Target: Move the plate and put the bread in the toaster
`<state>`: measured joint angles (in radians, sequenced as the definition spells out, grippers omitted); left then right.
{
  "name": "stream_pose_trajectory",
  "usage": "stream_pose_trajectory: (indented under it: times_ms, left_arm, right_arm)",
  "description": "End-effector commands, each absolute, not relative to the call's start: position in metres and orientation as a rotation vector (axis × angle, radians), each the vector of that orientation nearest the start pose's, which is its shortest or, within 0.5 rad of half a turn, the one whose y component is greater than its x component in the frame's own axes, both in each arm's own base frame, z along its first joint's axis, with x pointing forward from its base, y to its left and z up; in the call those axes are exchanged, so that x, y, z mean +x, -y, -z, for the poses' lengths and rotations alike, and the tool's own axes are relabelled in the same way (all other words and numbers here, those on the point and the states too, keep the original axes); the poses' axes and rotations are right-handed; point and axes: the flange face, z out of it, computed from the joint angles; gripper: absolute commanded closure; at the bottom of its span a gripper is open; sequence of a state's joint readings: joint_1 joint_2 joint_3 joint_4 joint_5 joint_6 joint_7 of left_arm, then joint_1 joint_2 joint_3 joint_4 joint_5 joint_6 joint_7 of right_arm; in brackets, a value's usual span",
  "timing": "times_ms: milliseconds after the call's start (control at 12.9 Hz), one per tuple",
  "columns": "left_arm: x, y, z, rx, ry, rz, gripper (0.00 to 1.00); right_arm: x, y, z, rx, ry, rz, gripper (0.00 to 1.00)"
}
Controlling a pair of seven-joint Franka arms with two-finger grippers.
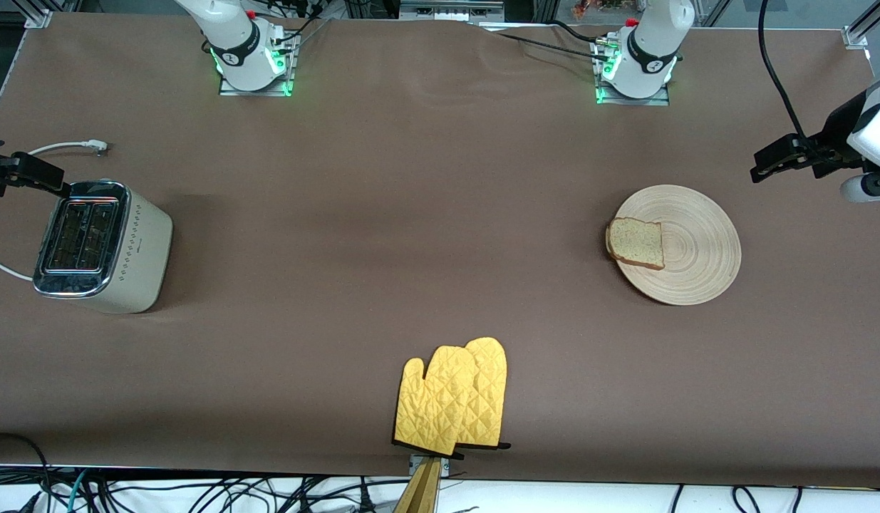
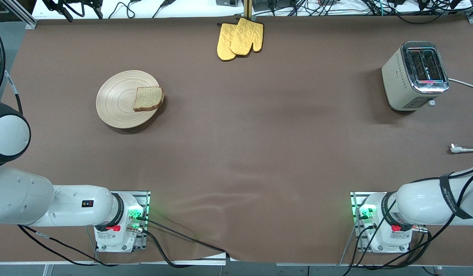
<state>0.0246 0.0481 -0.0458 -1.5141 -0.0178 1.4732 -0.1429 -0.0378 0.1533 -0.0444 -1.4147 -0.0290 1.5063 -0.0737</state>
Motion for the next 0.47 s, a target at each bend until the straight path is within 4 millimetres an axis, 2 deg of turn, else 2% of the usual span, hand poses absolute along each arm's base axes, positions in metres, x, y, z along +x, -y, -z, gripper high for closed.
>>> stream_pose_trajectory:
  times_ms: [0, 388]
  left_arm:
    - [0.5610, 0.0103, -0.6207, -3.136, 0.192, -0.116, 0.00]
    - [0.5606, 0.0088, -0.6215, -3.138, 0.197, -0.114, 0.00]
  right_arm:
    - [0.5928, 0.0496, -0.6057, -3.156, -0.039, -0.094, 0.00]
    - [0.5929, 0.0507, -0.6058, -3.158, -0.032, -0.092, 0.00]
